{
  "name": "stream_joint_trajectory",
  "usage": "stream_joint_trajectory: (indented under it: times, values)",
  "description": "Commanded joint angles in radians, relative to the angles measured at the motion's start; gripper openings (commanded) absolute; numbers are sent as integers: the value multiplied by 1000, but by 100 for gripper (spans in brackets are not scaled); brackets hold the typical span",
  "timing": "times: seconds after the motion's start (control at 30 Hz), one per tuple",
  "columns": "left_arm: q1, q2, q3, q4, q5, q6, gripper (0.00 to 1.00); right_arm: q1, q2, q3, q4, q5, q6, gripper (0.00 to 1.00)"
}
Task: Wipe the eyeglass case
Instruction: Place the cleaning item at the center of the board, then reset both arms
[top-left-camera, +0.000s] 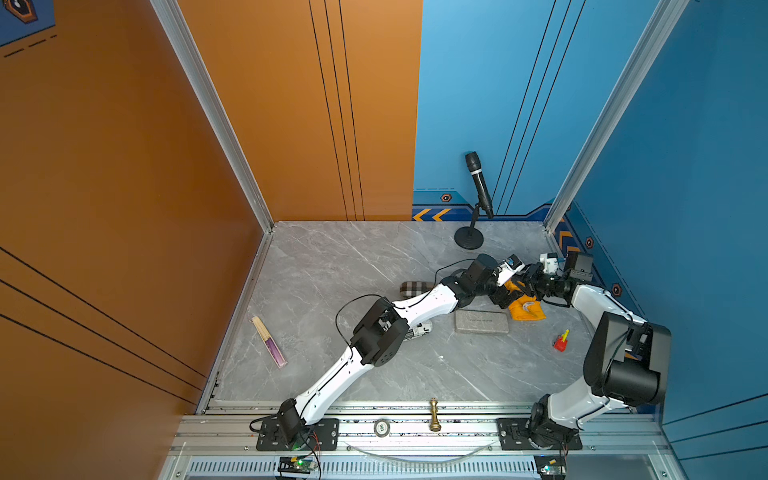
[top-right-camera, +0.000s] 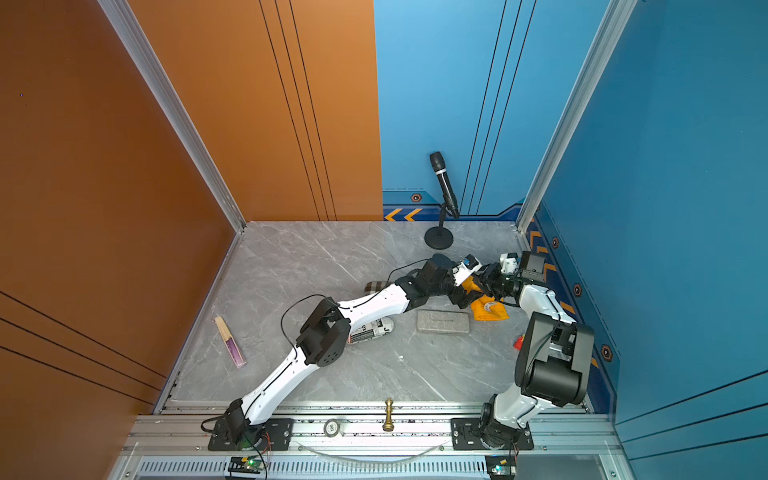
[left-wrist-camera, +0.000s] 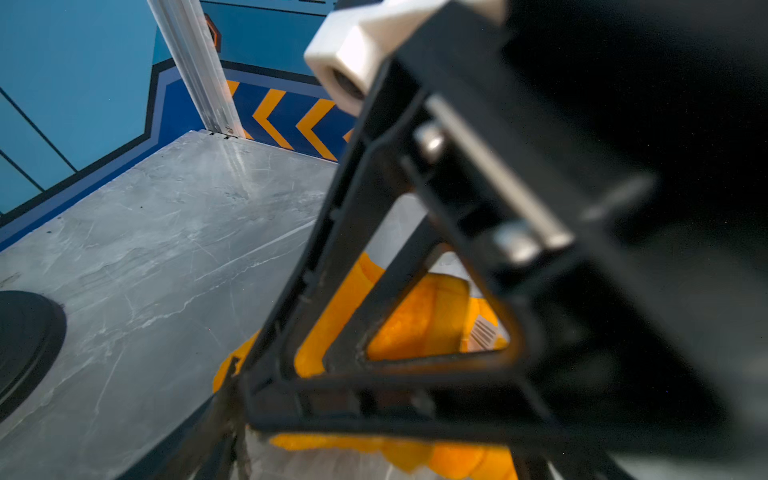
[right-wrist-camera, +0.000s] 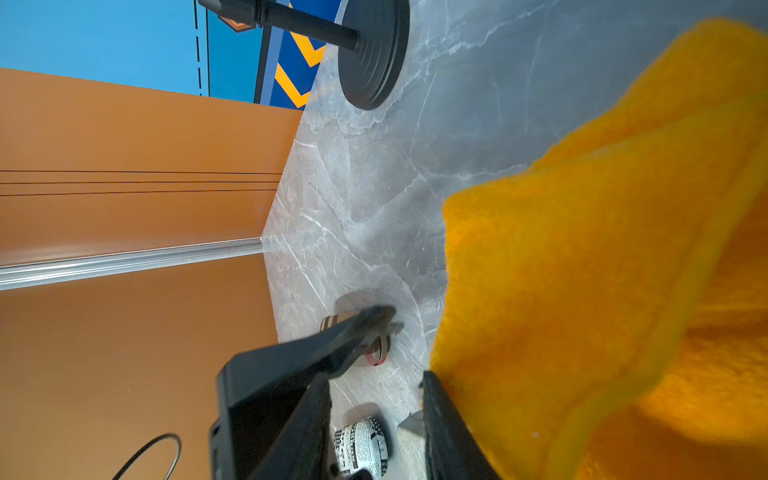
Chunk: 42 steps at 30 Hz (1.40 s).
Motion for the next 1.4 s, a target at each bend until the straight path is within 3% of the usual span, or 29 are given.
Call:
stream_joint_trajectory:
  times: [0.0, 0.1, 0.13, 0.23, 0.33, 0.5, 0.53, 0.63, 0.73, 0.97, 1.13, 1.2, 1.37]
  values:
    - [-1, 33, 30, -25, -20, 51, 90, 17, 23, 24, 21, -34, 30, 38]
    - [-1, 30, 4, -22, -31, 40, 88, 17, 32, 20, 46, -43, 49, 38]
    - [-1, 31, 9, -29, -37, 38, 80, 20, 34, 17, 59, -48, 59, 38]
    - [-1, 47, 35, -23, -44, 32, 73, 23, 36, 14, 68, -52, 66, 37]
    - [-5, 42, 41, -46, -49, 44, 71, 21, 29, 15, 71, -51, 66, 37]
    - [-3, -37, -53, -52, -45, 43, 85, 15, 10, 17, 122, -36, 94, 40]
    - [-1, -73, -106, -21, -38, 35, 92, 14, 7, 14, 148, -37, 111, 41]
    - [17, -193, -270, 96, -15, -22, 99, 11, 1, 34, 150, -25, 113, 46]
    - [48, -292, -392, 200, 43, -106, 98, 12, -3, 74, 95, -7, 68, 49]
    - [132, -512, -571, 231, 107, -301, 98, 40, -58, 178, -106, 125, -105, 61]
    - [207, -678, -610, -117, -44, -344, 98, 102, -143, 211, -181, 272, -221, 82]
    - [243, -774, -696, -188, -135, -311, 98, 132, -178, 218, -208, 347, -264, 99]
    - [394, -1046, -961, -242, -356, -274, 98, 240, -404, 60, -47, 675, -425, 99]
